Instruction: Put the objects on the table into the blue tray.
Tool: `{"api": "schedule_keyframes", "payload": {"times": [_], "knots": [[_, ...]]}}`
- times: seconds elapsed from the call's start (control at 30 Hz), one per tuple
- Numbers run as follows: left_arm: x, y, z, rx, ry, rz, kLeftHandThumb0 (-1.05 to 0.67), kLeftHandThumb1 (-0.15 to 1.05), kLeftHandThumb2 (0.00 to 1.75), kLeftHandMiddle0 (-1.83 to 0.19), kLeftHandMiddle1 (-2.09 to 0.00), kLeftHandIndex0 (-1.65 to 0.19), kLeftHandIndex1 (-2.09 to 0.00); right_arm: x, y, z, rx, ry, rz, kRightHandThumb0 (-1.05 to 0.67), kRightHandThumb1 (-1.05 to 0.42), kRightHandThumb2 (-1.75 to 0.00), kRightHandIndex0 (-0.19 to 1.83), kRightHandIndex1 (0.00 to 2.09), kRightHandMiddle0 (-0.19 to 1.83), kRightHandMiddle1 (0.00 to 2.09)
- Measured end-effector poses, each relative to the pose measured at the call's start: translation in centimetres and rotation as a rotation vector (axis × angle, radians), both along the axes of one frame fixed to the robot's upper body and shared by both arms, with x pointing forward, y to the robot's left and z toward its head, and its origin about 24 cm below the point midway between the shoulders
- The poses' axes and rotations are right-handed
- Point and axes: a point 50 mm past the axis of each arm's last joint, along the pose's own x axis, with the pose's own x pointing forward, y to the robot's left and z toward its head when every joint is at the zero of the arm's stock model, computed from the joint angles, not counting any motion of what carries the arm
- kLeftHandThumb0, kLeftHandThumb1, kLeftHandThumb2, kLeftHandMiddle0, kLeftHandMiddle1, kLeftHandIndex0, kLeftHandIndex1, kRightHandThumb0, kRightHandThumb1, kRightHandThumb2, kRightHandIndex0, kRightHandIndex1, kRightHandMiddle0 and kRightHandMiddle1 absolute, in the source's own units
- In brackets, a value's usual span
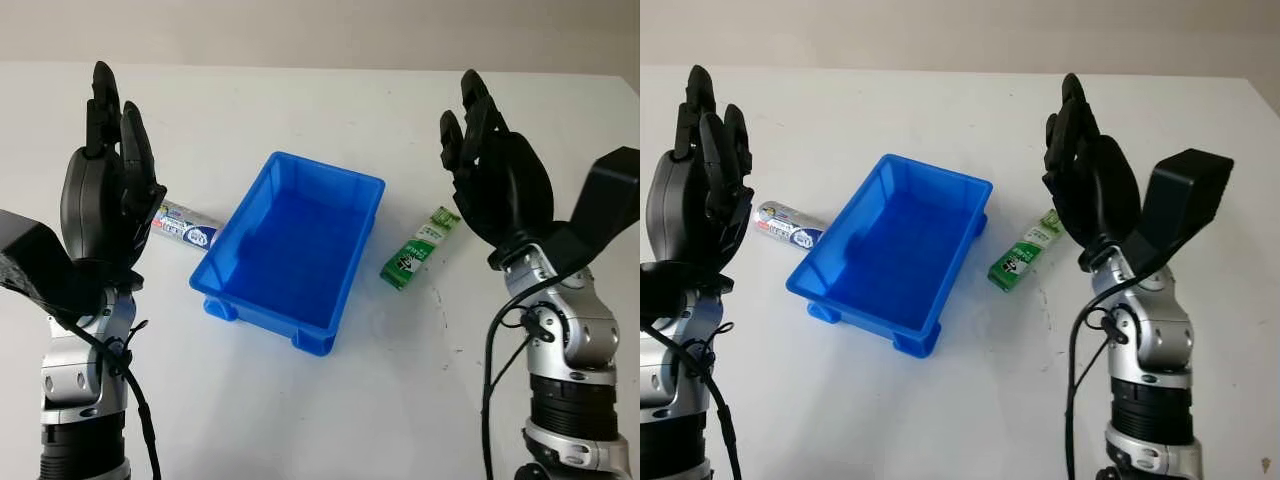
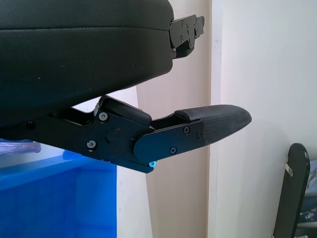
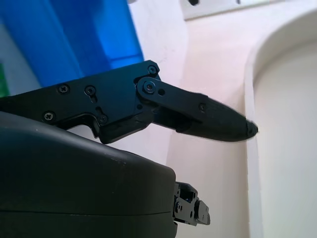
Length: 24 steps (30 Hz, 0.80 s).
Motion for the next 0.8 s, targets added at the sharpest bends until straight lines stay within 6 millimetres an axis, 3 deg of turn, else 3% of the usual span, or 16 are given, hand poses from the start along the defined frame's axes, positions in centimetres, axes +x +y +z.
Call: {"api": "schedule_keyframes", "payload": {"times": [0.27,0.33,0.5,0.63,0.8], "knots": [[0.0,0.0,0.0,0.000,0.001,-0.003,-0.79,1.05,0.65,0.19,0.00,0.19,0.00,1.0,-3.4,4.1,-0.281,-0.065,0.095,-0.83,-1.05,-0.15,-0.18,0.01,-0.17,0.03],[0.0,0.0,0.0,0.000,0.001,-0.002,-0.79,1.05,0.65,0.19,0.00,0.19,0.00,1.2,-4.1,4.6,-0.376,-0.054,0.112,-0.87,-0.98,-0.08,-0.17,0.03,-0.14,0.05],[0.0,0.0,0.0,0.000,0.002,0.000,-0.79,1.05,0.65,0.19,0.00,0.19,0.00,2.1,-5.3,6.0,-0.607,-0.029,0.124,-0.88,-0.87,-0.03,-0.06,0.08,-0.02,0.10],[0.0,0.0,-0.1,0.000,0.004,-0.001,-0.79,1.05,0.65,0.19,0.00,0.19,0.00,2.9,-5.3,6.7,-0.779,-0.031,0.143,-0.75,-0.76,-0.03,0.06,0.11,0.12,0.10],[0.0,-0.2,-0.1,0.002,0.008,0.001,-0.79,1.05,0.66,0.19,0.00,0.19,0.00,3.6,-3.7,6.6,-1.039,-0.067,0.183,-0.66,-0.71,-0.04,0.20,0.15,0.21,0.10]]}}
